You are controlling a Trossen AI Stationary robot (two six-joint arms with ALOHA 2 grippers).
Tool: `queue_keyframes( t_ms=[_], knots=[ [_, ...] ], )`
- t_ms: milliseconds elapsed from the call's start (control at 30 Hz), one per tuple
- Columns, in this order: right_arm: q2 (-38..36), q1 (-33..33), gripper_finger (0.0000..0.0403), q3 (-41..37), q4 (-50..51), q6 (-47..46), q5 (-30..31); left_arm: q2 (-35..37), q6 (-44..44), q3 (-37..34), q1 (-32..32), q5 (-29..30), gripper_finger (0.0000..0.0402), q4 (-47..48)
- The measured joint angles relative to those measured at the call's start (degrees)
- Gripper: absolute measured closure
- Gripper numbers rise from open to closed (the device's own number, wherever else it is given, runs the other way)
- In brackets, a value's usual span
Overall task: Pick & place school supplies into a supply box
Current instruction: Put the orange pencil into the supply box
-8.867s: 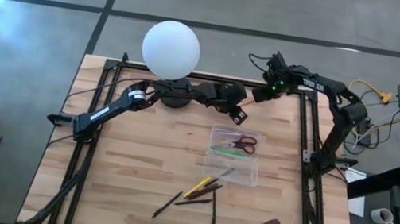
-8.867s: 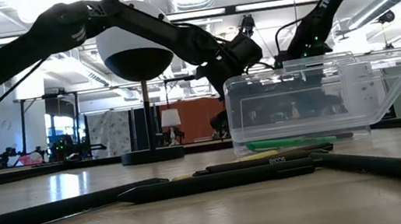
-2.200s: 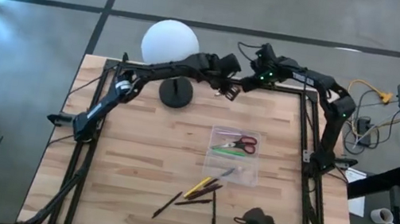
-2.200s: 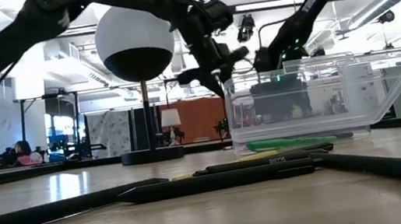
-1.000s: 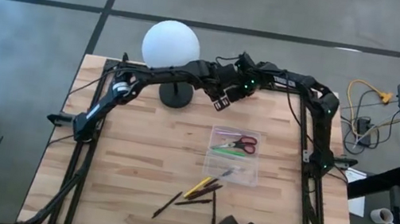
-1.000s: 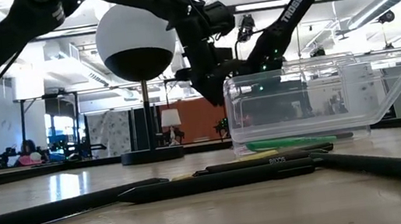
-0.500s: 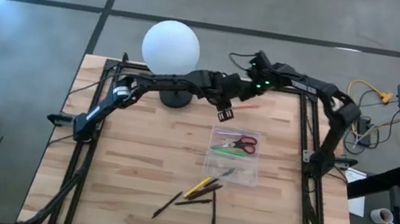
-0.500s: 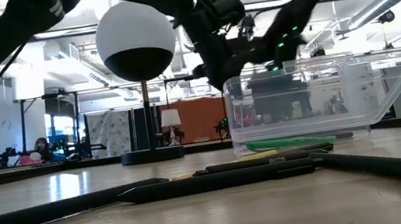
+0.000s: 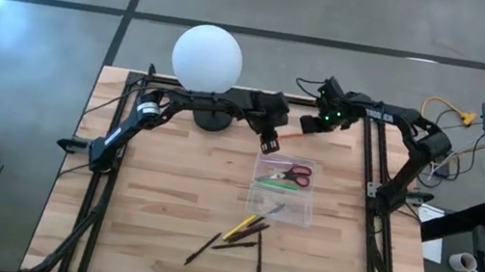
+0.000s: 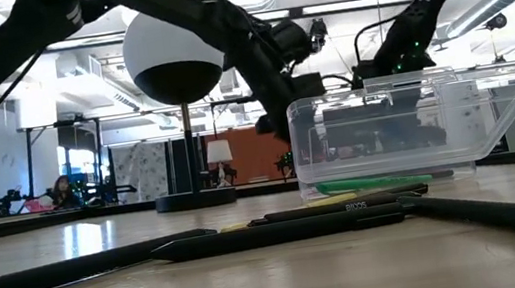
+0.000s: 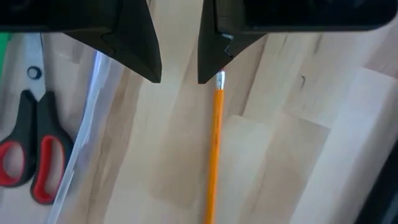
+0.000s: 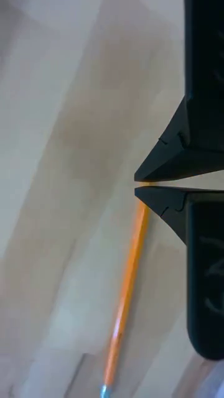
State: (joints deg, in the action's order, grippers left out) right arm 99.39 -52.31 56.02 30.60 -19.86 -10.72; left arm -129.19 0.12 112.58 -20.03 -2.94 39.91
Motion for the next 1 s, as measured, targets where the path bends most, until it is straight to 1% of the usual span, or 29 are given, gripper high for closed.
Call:
queue_keyframes(
  t_ms=[200,433,567,767,900,1000],
  knots=[
    [0.00,-0.29,0.0385,-0.78,-0.13,0.20,0.60,-0.05,-1.57,-2.56,0.12,-0.02,0.0313,-2.00],
    [-0.28,-0.20,0.0385,-1.38,-0.04,0.55,0.59,-0.04,-2.23,-0.93,-0.23,0.02,0.0313,-5.20],
    [-0.42,-0.24,0.0385,-2.23,-0.59,0.57,0.57,0.04,-2.16,-0.18,-0.65,0.74,0.0313,-8.62],
    [-0.52,-0.17,0.0385,-3.03,-1.64,0.55,1.27,0.00,-2.05,-0.45,-2.11,1.55,0.0312,-9.16],
    [-0.45,-0.17,0.0385,-3.07,-2.10,0.55,1.46,-0.02,1.34,-0.51,-2.67,1.81,0.0297,-8.23],
    [-0.42,-0.17,0.0385,-3.12,-2.50,0.52,1.49,-0.02,4.76,-0.44,-2.55,1.73,0.0271,-8.37]
  ],
)
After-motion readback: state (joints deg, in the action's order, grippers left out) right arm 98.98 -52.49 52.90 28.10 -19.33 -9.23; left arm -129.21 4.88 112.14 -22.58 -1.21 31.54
